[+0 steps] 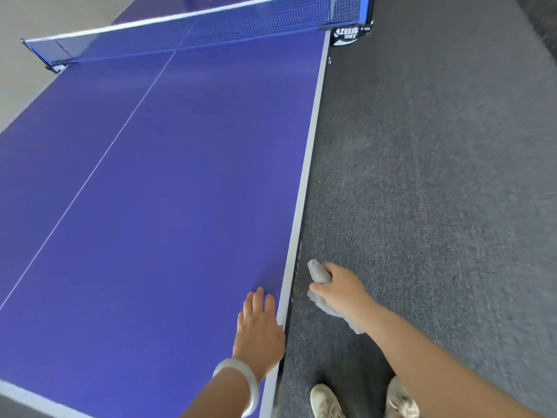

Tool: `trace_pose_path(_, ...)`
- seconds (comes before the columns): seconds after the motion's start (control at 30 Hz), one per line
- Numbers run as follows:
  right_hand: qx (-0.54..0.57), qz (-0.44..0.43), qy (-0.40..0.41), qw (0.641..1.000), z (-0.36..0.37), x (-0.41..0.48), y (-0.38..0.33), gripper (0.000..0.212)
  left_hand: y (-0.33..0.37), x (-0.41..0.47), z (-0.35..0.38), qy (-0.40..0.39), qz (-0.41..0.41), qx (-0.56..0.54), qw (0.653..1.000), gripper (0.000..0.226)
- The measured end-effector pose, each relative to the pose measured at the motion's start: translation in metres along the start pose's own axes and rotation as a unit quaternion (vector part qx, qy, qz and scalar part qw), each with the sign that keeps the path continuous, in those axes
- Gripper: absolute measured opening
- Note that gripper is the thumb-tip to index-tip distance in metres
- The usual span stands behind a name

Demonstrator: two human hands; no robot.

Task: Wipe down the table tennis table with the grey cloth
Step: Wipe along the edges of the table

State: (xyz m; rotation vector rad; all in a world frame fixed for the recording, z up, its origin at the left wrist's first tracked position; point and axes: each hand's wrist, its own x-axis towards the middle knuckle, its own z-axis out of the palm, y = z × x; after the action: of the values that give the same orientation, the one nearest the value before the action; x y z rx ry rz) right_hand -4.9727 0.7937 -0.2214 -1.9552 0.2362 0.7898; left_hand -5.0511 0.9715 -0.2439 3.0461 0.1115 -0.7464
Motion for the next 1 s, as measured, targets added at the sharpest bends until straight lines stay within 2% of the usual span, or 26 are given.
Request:
trace_pose_path(0.13, -0.094, -0.039, 0.053, 0.993, -0.055, 0.004, -0.009, 0.033, 0.031, 0.024, -0.028, 0.003, -0.035, -0.1, 0.994, 0.034)
trace_pose_path(0.23, -0.093, -0.038, 0.077, 0.992, -0.1, 0.015, -0.015, 0.042, 0.072, 0.053, -0.058, -0.047, -0.037, -0.276, 0.959, 0.022)
trace_pose_path(0.33, -0.083, -0.04, 0.103, 0.99, -0.151, 0.037, -0.022, 0.045, 0.13, 0.088, -0.106, -0.106, -0.056, -0.465, 0.877, 0.018)
trace_pose_path(0.4, -0.077, -0.045, 0.115, 0.989, -0.192, 0.054, -0.027, 0.045, 0.175, 0.112, -0.143, -0.115, -0.067, -0.579, 0.804, 0.019)
trace_pose_path(0.47, -0.079, -0.053, 0.119, 0.988, -0.238, 0.072, -0.035, 0.043, 0.221, 0.135, -0.183, -0.115, -0.07, -0.656, 0.743, 0.022)
trace_pose_path(0.53, -0.079, -0.065, 0.125, 0.987, -0.284, 0.088, -0.047, 0.041, 0.263, 0.155, -0.222, -0.122, -0.064, -0.697, 0.704, 0.029)
trace_pose_path(0.7, -0.067, -0.082, 0.132, 0.986, -0.379, 0.124, -0.076, 0.04, 0.338, 0.209, -0.285, -0.097, -0.047, -0.732, 0.672, 0.031)
trace_pose_path(0.77, -0.053, -0.087, 0.121, 0.987, -0.405, 0.14, -0.087, 0.037, 0.356, 0.234, -0.302, -0.095, -0.043, -0.734, 0.671, 0.027)
trace_pose_path(0.9, -0.069, -0.096, 0.114, 0.986, -0.45, 0.182, -0.112, 0.031, 0.389, 0.301, -0.333, -0.098, -0.023, -0.726, 0.68, 0.033)
trace_pose_path(1.0, -0.061, -0.096, 0.118, 0.987, -0.485, 0.226, -0.135, 0.026, 0.409, 0.36, -0.359, -0.096, -0.029, -0.741, 0.664, 0.036)
